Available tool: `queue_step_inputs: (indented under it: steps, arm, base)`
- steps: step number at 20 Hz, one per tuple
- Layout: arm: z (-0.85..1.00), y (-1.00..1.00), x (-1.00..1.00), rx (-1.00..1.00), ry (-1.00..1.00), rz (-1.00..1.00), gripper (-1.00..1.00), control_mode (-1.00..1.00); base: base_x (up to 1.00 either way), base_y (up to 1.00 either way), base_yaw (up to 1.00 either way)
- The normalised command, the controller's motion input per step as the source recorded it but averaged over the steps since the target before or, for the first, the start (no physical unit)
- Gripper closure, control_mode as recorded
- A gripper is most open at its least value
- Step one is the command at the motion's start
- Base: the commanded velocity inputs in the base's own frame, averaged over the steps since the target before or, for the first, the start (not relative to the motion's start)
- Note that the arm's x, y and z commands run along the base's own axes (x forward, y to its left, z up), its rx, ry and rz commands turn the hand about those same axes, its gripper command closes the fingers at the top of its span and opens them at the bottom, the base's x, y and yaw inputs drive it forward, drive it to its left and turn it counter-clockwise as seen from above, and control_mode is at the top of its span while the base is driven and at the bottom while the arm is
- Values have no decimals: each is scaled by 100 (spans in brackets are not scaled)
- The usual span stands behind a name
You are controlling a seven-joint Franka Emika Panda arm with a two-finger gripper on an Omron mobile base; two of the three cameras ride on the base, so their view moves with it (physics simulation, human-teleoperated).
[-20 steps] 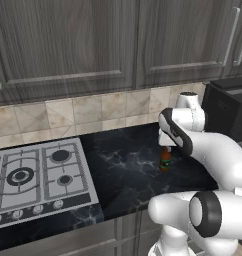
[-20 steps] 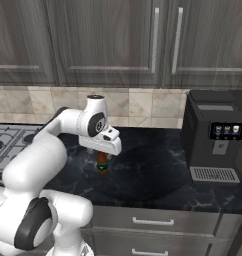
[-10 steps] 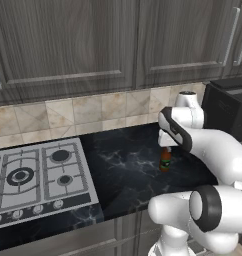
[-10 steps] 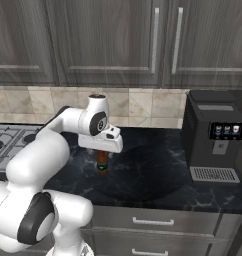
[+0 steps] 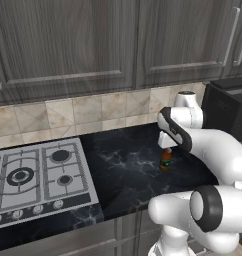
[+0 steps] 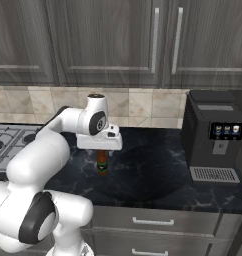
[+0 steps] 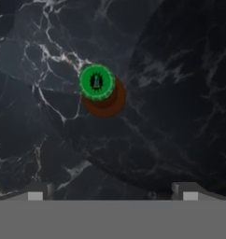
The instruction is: Move the drinks to the dining counter.
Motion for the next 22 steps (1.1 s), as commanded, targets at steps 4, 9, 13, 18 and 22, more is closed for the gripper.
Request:
queue_step_inputs:
  steps: [4, 9, 13, 18, 22]
  arm:
    - [0, 4, 0, 0, -5, 19, -100, -100]
    - [0, 12, 9, 0, -3, 14, -100, -100]
    - [-5, 6, 26, 0, 0, 11, -100, -100]
    - [-7, 0, 21, 3, 0, 8, -100, -100]
    - [-2, 0, 41, 1, 0, 7, -100, -100]
  base:
    - [0, 0, 0]
    - [0, 0, 0]
    - [0, 0, 0]
    - [0, 0, 0]
    - [0, 0, 0]
